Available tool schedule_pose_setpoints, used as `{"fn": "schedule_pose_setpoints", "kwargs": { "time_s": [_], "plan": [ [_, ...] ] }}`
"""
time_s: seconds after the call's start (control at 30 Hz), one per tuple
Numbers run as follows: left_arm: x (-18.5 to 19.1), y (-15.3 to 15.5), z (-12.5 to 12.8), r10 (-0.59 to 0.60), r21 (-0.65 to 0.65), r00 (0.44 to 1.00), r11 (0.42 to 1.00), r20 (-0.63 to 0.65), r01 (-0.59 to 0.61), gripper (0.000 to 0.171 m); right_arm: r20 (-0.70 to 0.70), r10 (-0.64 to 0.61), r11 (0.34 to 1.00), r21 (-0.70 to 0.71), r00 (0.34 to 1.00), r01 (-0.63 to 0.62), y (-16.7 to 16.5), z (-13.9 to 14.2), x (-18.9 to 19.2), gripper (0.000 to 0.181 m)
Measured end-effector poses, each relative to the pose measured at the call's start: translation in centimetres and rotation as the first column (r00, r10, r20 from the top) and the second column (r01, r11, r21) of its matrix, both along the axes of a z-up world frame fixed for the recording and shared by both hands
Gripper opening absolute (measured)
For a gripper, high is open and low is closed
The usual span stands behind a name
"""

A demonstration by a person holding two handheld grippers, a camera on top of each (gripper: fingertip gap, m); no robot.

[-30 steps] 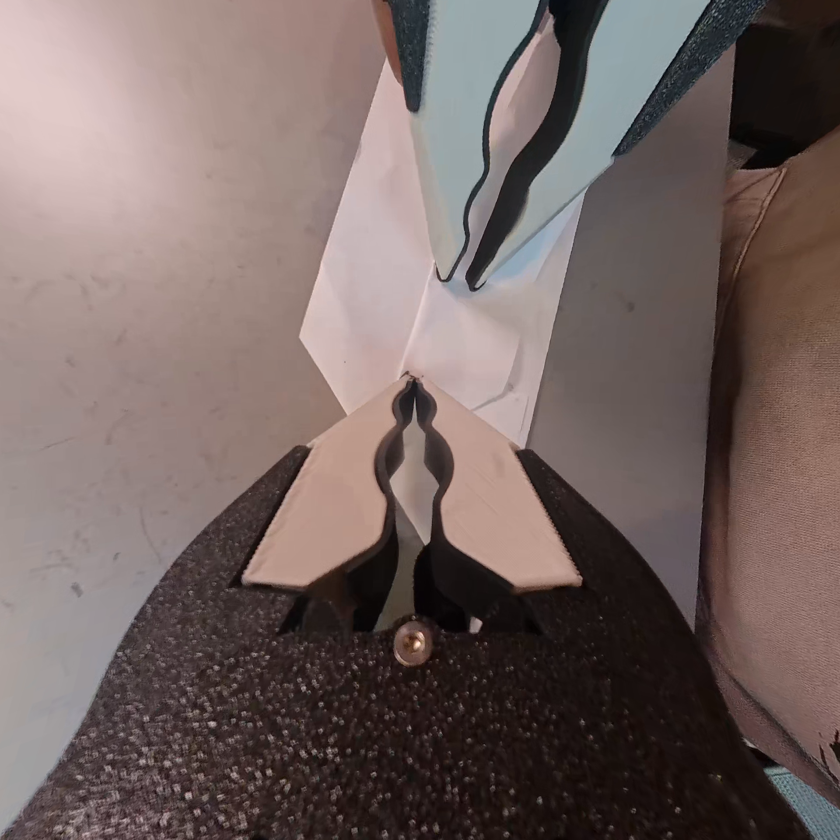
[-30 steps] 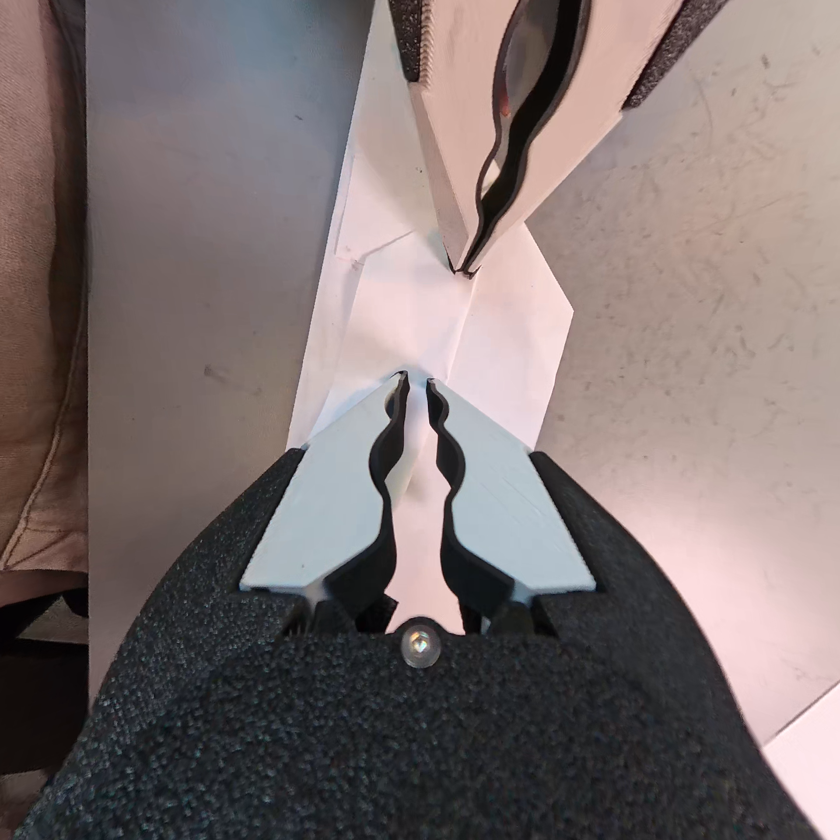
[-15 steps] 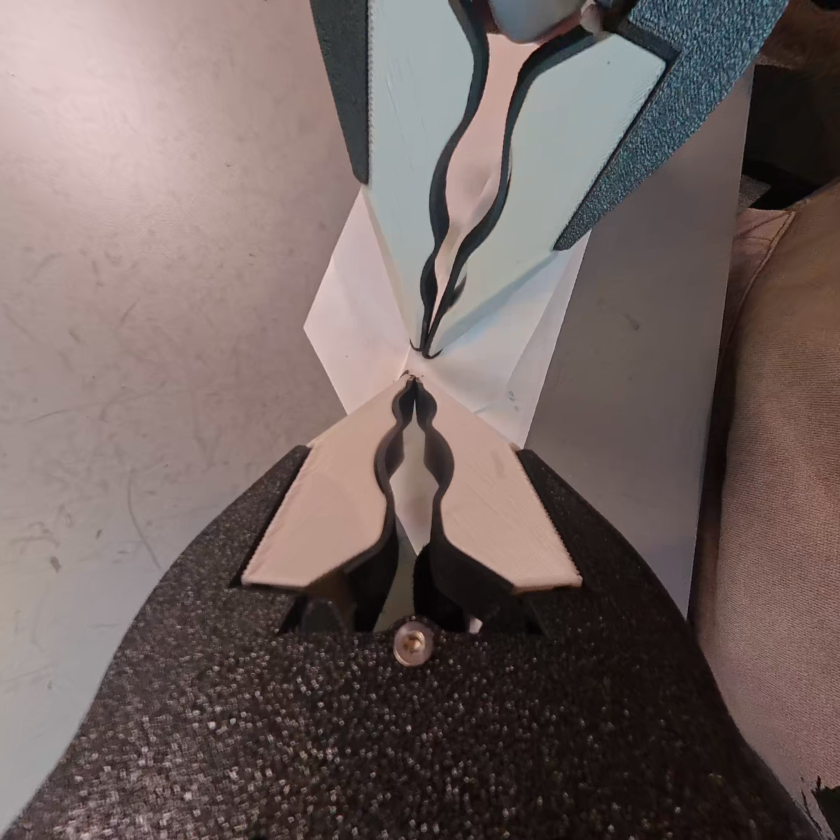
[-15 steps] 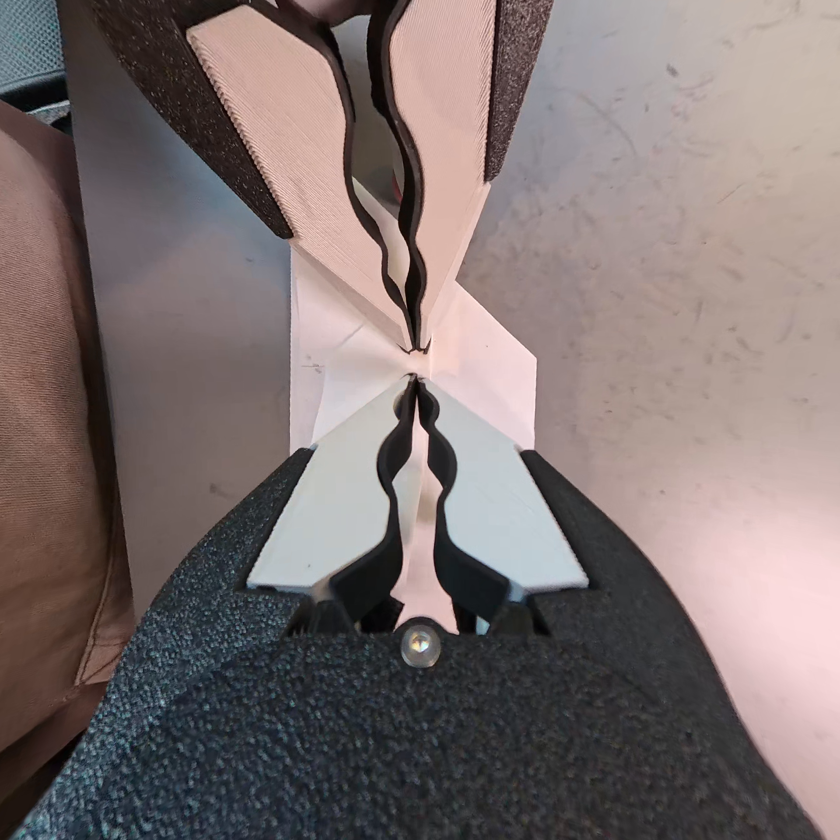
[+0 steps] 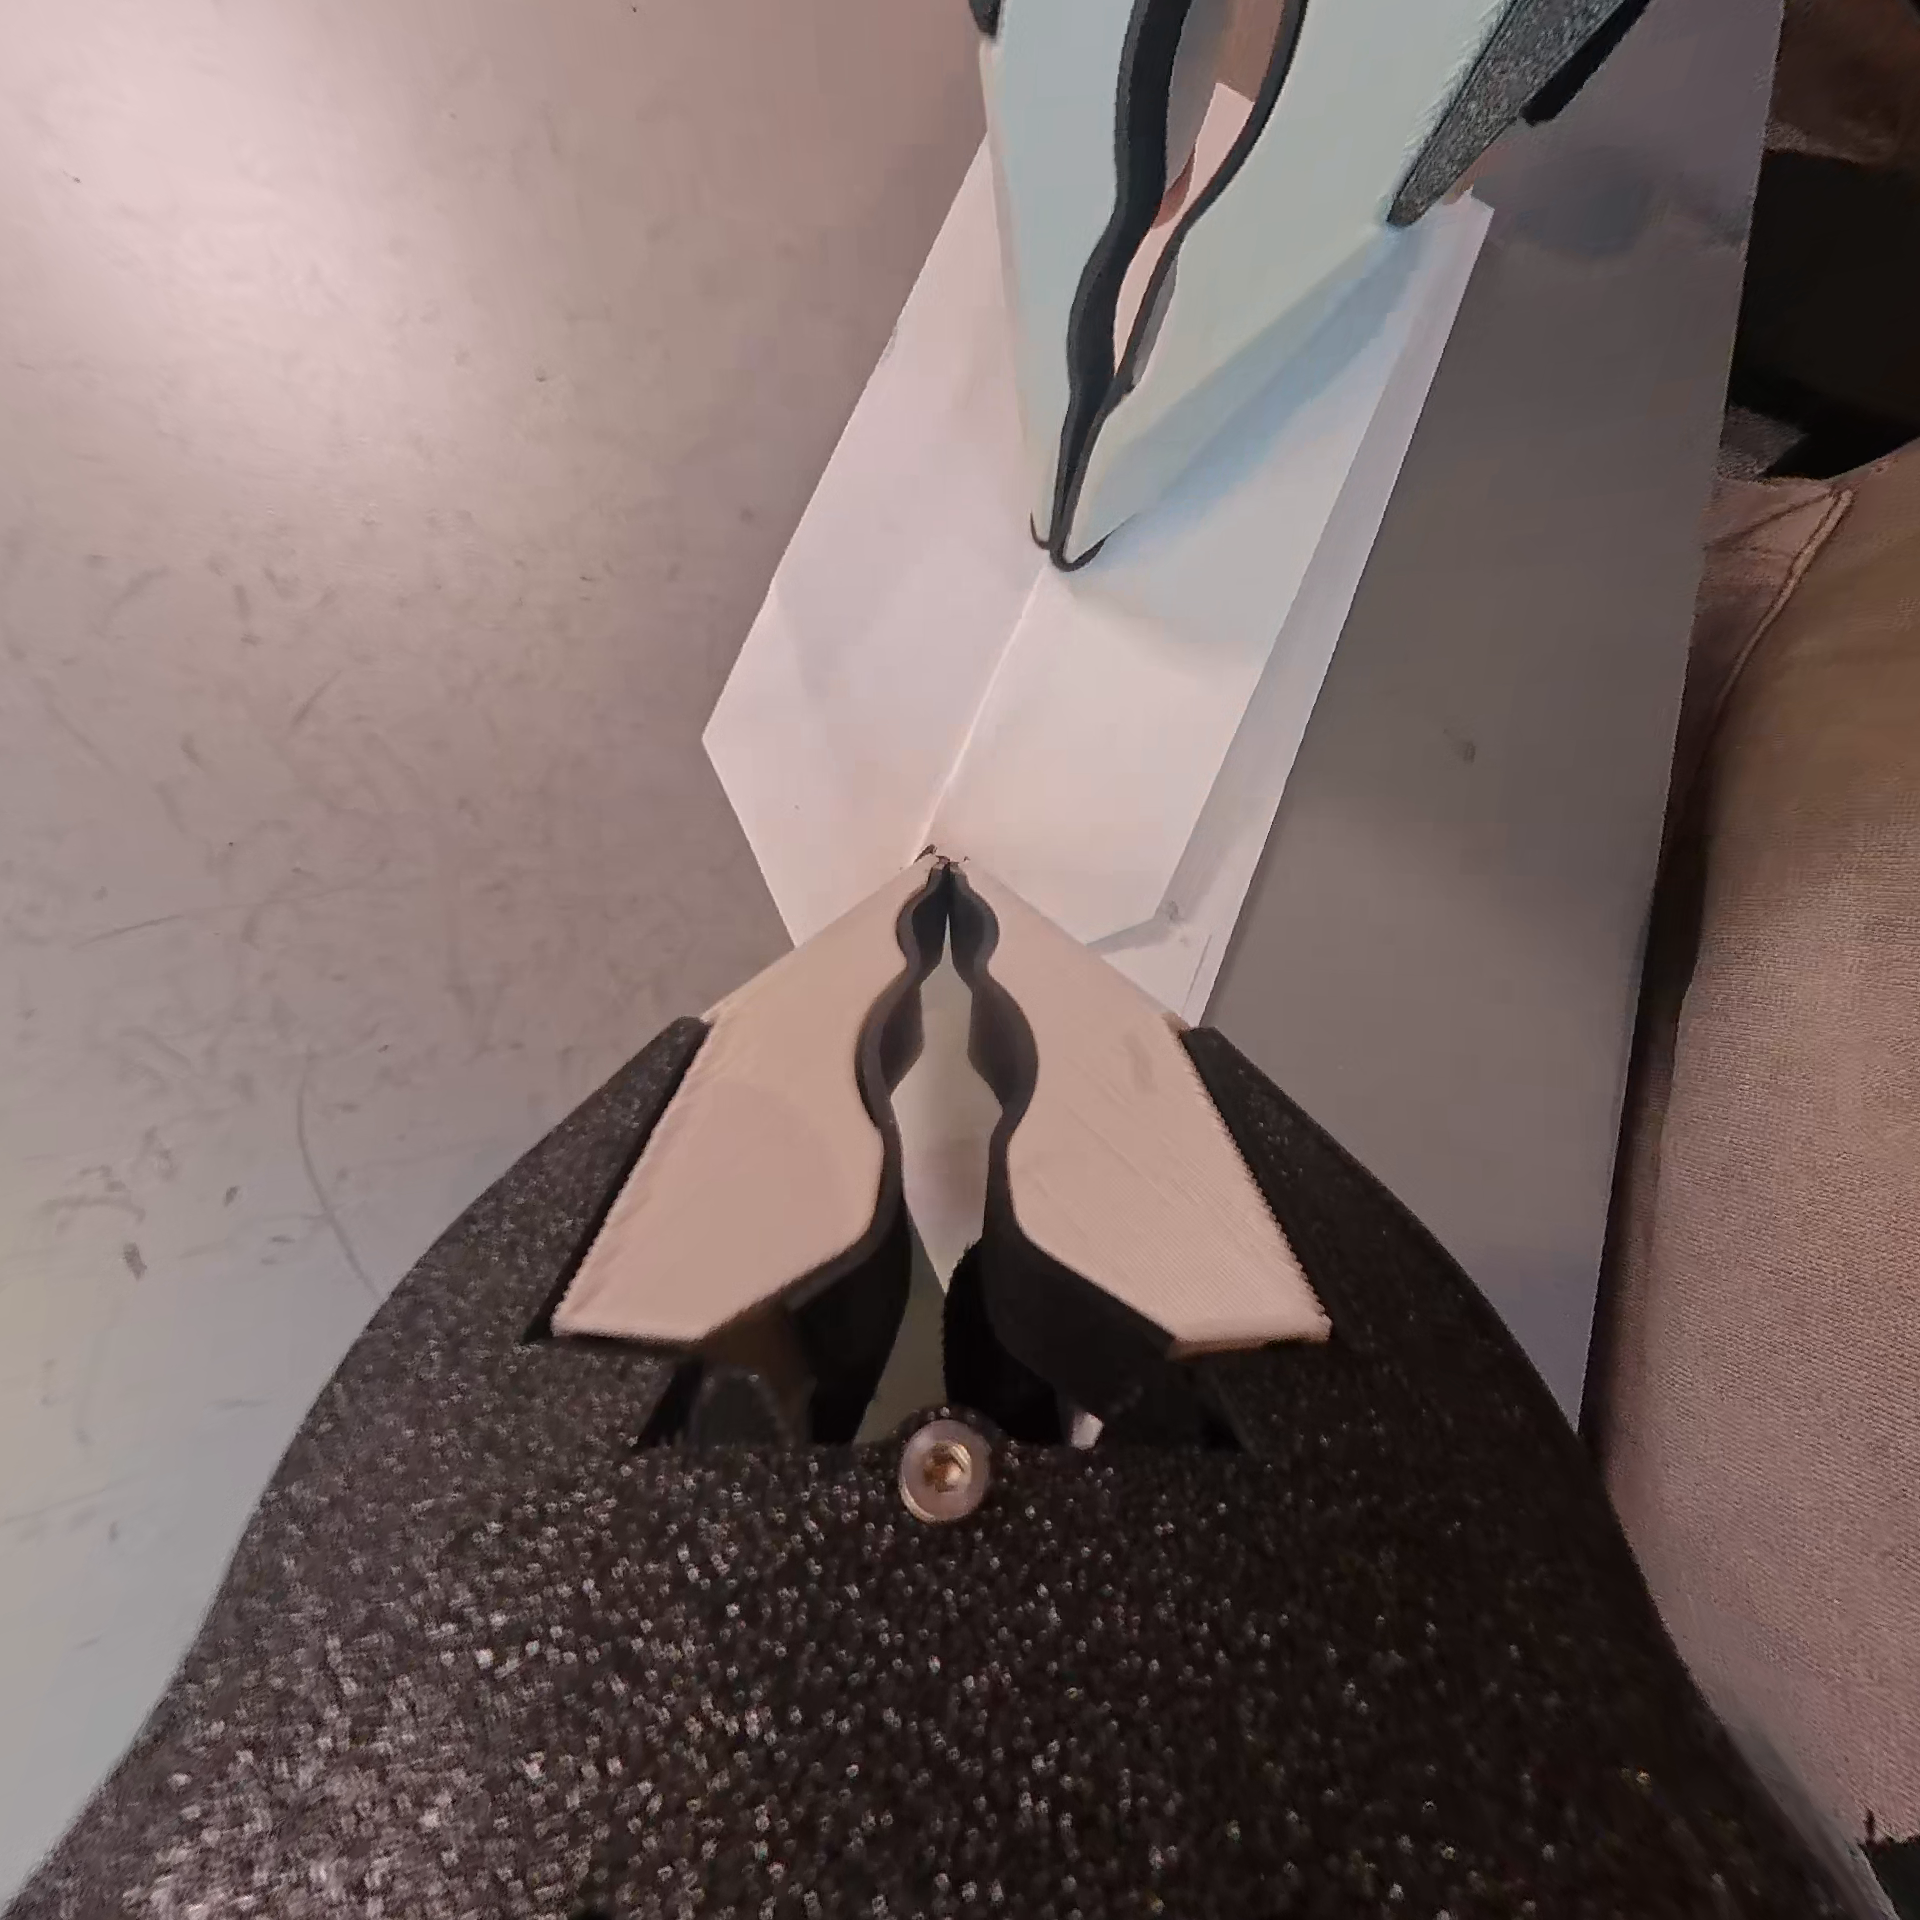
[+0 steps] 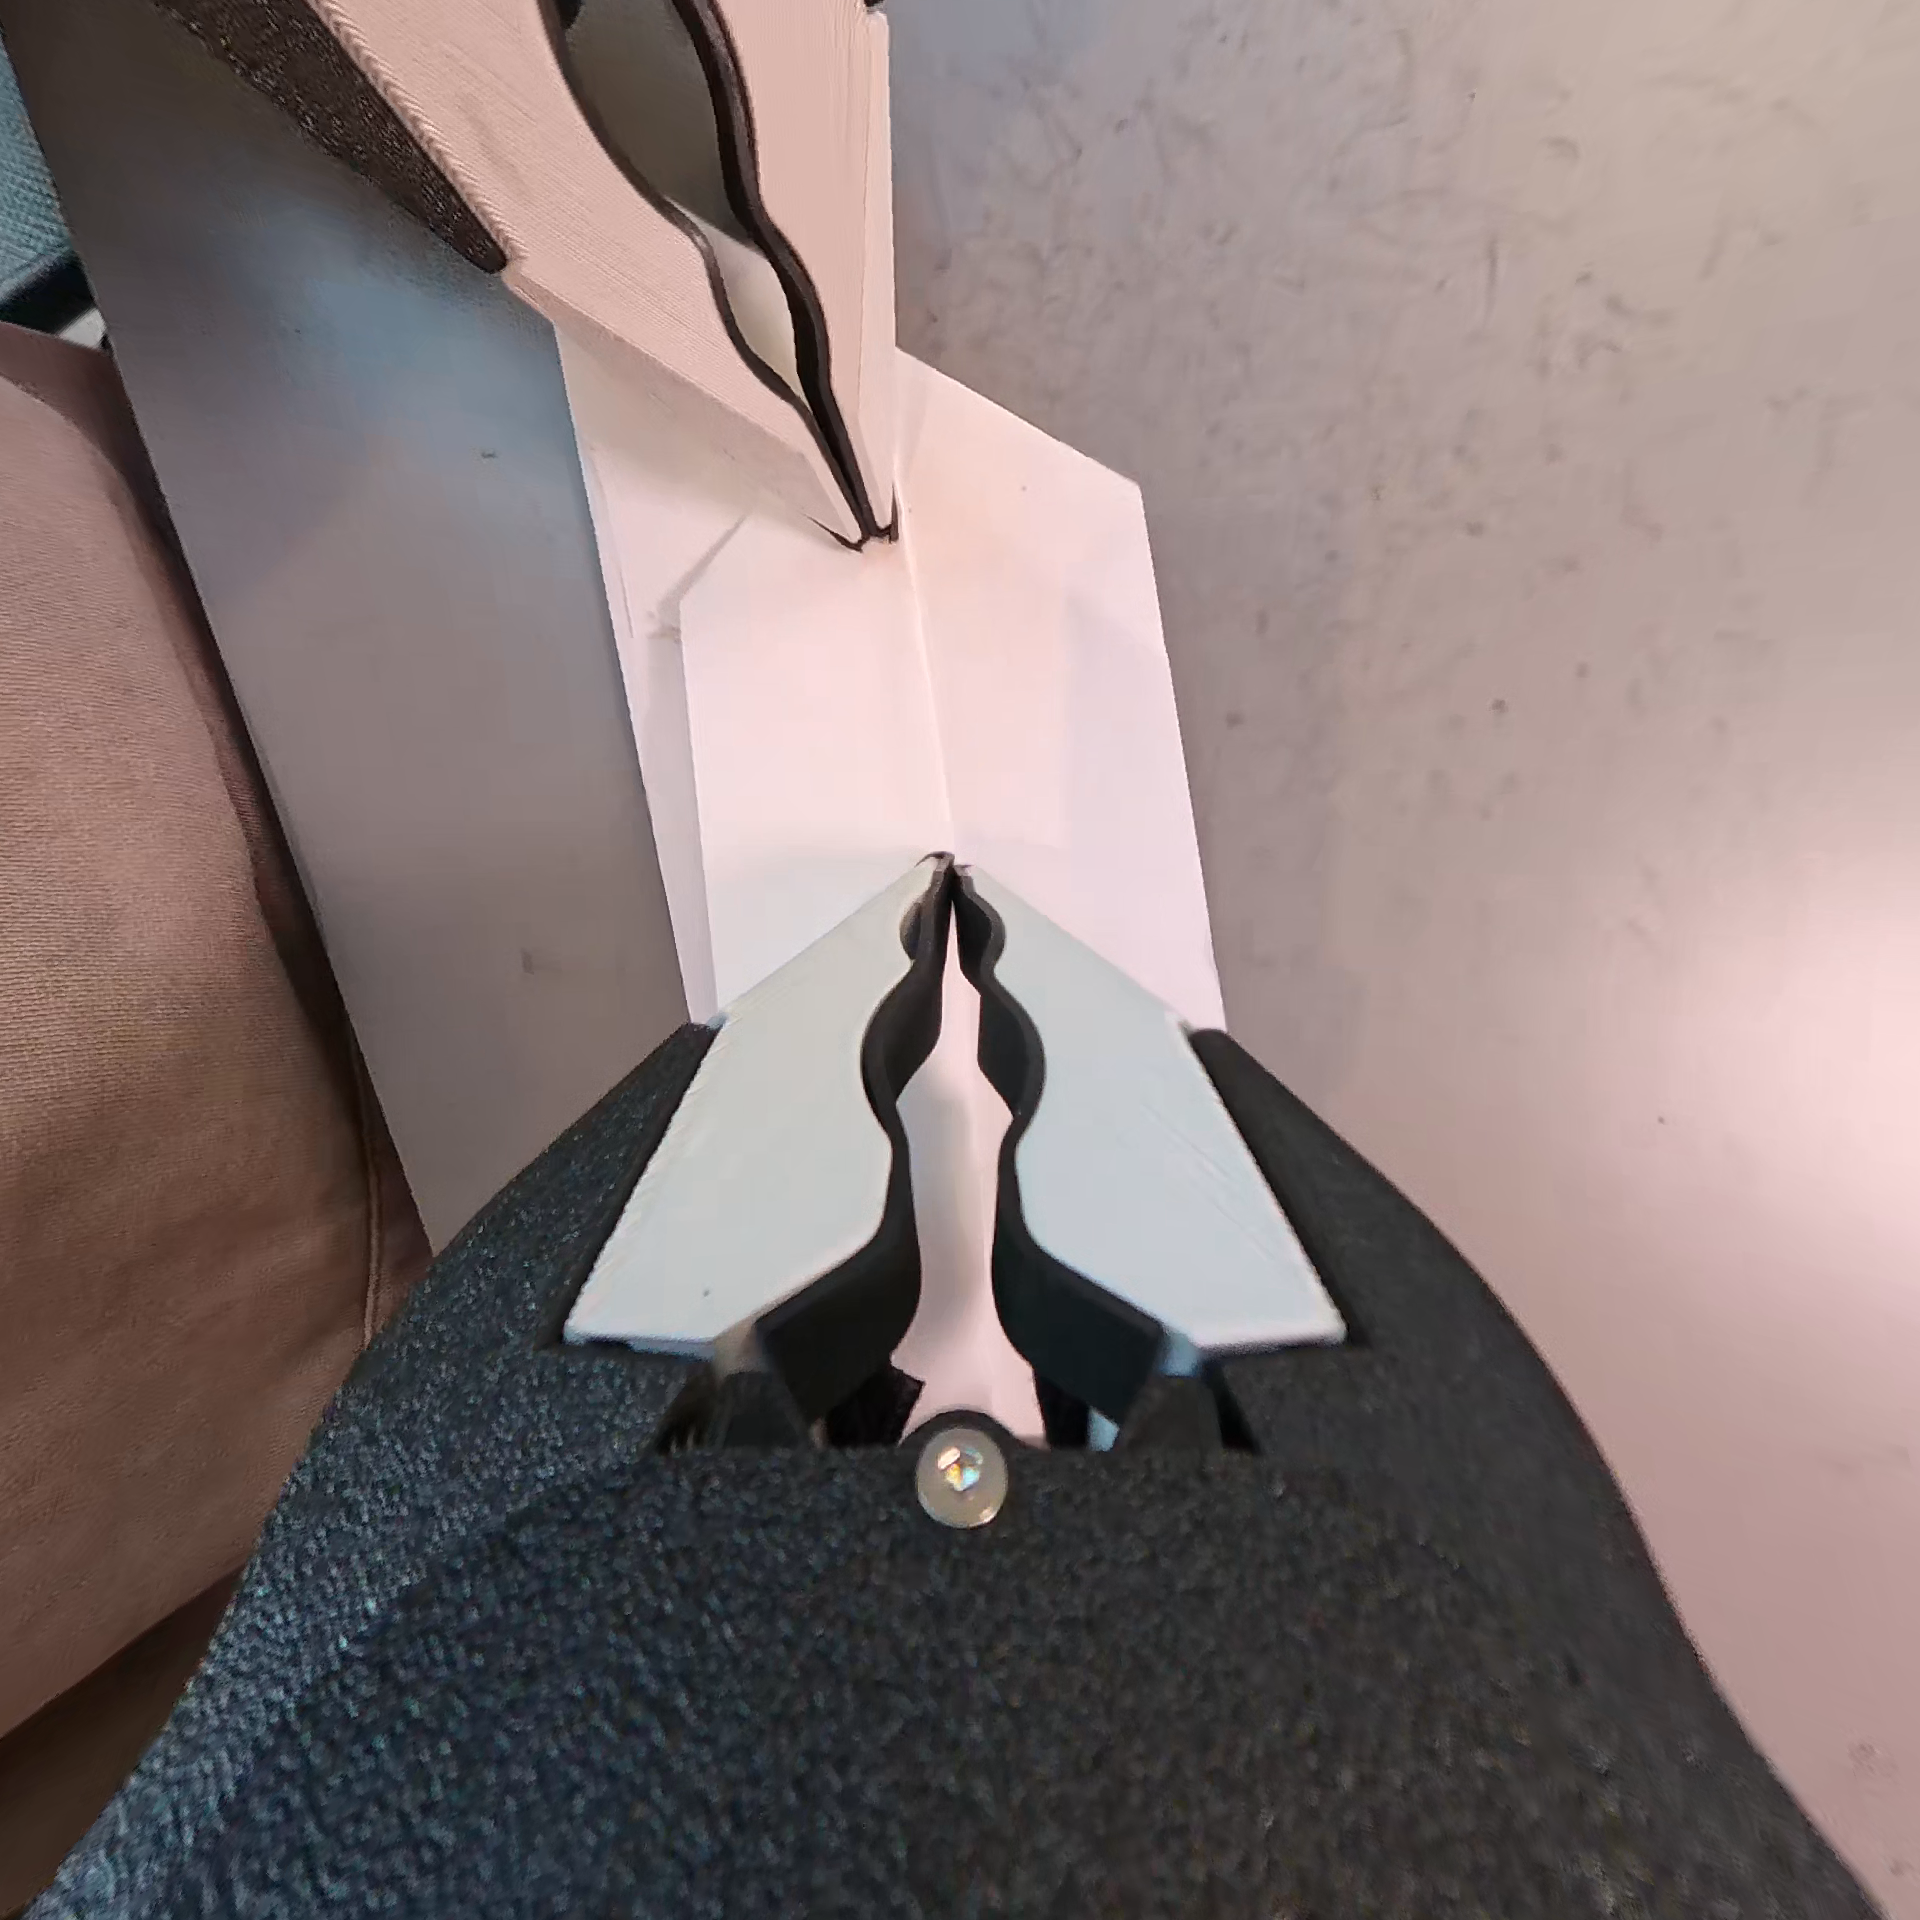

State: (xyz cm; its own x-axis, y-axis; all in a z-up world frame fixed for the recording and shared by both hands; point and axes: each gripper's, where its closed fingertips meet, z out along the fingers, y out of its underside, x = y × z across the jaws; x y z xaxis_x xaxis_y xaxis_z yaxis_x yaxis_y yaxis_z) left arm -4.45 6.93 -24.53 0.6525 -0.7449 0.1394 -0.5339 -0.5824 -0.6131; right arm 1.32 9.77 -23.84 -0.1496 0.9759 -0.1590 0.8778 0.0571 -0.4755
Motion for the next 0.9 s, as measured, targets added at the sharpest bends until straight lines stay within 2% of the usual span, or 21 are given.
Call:
{"fn": "schedule_pose_setpoints", "kwargs": {
  "time_s": [0.23, 0.5, 0.67, 0.77, 0.9],
  "plan": [
    [0.0, 0.0, 0.0, 0.013, 0.011, 1.000, 1.000, -0.005, -0.013, 0.000, -0.031, -0.075, 0.997, 0.024, 0.997, 0.076, 0.0, 0.0, 1.8, 0.000],
    [-0.1, 0.0, 0.0, 0.019, 0.033, 1.000, 0.999, -0.017, -0.018, 0.000, -0.080, 0.016, 0.972, 0.234, 0.997, 0.003, -0.6, -0.7, 1.9, 0.000],
    [-0.2, -0.2, 0.0, 0.010, 0.016, 1.000, 1.000, -0.005, -0.010, 0.000, -0.087, 0.026, 0.975, 0.222, 0.996, -0.006, -0.6, -0.8, 2.0, 0.000],
    [-0.3, -1.0, 0.2, -0.018, -0.053, 0.999, 0.998, 0.027, 0.019, 0.000, -0.077, 0.059, 0.972, 0.229, 0.995, -0.040, -0.6, -0.8, 1.9, 0.000],
    [0.1, -0.4, 2.6, -0.029, -0.066, 0.992, 0.997, 0.119, 0.037, 0.000, -0.061, 0.132, 0.962, 0.249, 0.989, -0.113, -0.5, -0.8, 1.8, 0.000]
  ]
}}
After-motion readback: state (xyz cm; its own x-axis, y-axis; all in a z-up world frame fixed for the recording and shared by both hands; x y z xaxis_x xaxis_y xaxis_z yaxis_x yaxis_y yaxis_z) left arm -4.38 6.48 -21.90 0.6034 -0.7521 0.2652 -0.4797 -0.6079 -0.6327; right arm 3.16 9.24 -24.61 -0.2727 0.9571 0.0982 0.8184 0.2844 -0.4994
